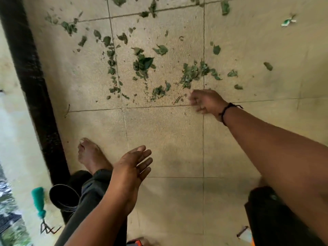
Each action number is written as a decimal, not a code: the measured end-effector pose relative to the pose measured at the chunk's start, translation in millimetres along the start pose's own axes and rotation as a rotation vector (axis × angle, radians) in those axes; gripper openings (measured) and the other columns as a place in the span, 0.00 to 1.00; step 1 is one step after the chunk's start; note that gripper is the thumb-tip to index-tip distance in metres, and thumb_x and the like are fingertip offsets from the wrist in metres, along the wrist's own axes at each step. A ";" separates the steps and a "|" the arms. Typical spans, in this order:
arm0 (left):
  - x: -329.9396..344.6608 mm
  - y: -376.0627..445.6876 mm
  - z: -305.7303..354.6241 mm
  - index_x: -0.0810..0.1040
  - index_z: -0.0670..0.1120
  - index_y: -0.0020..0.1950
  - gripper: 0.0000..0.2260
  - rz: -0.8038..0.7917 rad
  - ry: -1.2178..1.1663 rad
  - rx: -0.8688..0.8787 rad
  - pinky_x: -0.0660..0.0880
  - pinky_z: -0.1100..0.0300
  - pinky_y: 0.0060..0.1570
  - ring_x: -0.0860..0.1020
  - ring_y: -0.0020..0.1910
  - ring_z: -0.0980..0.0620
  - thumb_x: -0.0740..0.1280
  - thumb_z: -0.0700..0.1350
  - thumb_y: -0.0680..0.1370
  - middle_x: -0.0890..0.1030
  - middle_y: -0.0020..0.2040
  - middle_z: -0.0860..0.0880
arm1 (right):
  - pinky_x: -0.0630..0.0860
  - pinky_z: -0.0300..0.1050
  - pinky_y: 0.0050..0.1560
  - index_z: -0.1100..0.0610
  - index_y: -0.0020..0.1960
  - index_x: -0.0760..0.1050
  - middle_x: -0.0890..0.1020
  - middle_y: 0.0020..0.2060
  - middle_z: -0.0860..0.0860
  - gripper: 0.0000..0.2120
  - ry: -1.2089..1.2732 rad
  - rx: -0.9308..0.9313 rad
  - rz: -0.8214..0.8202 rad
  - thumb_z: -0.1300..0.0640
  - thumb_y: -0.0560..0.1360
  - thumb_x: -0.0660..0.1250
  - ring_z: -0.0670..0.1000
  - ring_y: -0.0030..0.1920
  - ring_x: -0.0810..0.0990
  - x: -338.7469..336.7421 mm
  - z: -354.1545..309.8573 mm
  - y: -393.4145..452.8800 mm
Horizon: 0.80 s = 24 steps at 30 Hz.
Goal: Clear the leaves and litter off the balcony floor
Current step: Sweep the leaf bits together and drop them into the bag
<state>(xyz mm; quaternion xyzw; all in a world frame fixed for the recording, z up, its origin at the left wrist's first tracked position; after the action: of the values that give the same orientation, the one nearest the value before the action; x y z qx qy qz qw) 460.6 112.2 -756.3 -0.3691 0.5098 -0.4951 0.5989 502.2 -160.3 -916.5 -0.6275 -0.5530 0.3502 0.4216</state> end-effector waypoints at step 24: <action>-71.3 22.0 125.6 0.71 0.52 0.71 0.19 0.127 0.810 0.702 0.57 0.66 0.68 0.63 0.72 0.57 0.64 0.50 0.80 0.69 0.72 0.53 | 0.50 0.59 0.74 0.53 0.79 0.50 0.47 0.79 0.55 0.30 -1.523 -0.615 0.041 0.47 0.81 0.55 0.62 0.78 0.47 259.7 -76.8 17.2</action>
<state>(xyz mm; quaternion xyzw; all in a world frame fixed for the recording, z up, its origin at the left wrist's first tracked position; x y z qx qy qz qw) 588.7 178.7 -733.5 0.1051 0.5251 -0.7013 0.4705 615.7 85.1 -894.7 -0.3154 -0.7472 0.5208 -0.2664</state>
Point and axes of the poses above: each hand's wrist, its own y-axis towards the middle knuckle, its own x-axis out of the palm, z = x × y, the point moved 8 cm from there along y, towards the middle knuckle
